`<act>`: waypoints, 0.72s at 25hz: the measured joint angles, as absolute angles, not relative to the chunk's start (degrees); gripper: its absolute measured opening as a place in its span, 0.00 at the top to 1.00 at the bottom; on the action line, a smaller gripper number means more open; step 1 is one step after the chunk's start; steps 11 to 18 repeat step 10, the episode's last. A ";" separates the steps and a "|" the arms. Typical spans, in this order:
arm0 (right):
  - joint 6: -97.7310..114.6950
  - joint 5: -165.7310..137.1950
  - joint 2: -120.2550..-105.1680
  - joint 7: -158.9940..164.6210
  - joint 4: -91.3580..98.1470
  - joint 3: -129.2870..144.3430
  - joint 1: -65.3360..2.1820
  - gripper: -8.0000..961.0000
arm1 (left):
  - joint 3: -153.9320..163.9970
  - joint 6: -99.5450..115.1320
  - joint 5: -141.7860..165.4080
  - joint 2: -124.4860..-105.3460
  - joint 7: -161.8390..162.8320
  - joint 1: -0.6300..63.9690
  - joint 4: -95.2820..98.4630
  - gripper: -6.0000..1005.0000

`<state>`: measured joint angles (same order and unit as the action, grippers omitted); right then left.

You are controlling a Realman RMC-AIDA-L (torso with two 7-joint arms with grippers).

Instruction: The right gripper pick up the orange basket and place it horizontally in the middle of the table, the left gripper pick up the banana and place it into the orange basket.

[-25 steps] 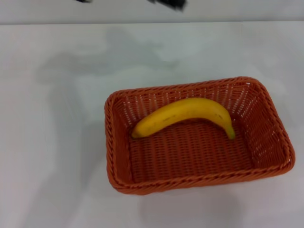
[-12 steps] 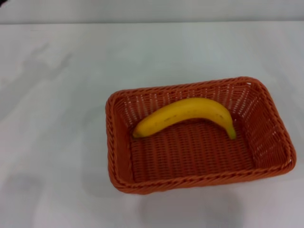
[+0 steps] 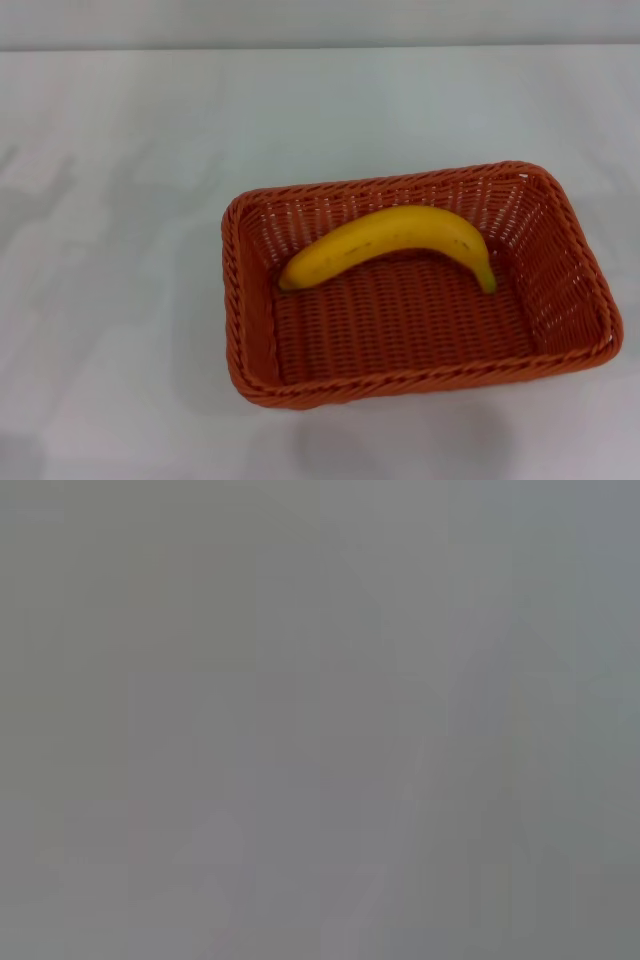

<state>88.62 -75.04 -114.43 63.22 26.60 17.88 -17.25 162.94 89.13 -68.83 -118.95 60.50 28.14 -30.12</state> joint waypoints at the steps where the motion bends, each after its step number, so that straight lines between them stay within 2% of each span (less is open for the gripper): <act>1: 87.91 -74.78 -114.37 62.66 26.59 17.82 -17.59 0.18 | 162.94 89.27 -69.32 -118.95 60.28 27.83 -29.20 0.12; 8: 82.12 -73.47 -113.60 58.20 26.06 17.11 -19.67 0.18 | 162.95 90.38 -73.34 -118.99 50.92 25.49 -20.58 0.12; 18: 82.23 -73.24 -113.66 54.89 25.81 16.97 -19.81 0.18 | 162.95 89.89 -73.34 -119.00 48.58 25.14 -19.12 0.12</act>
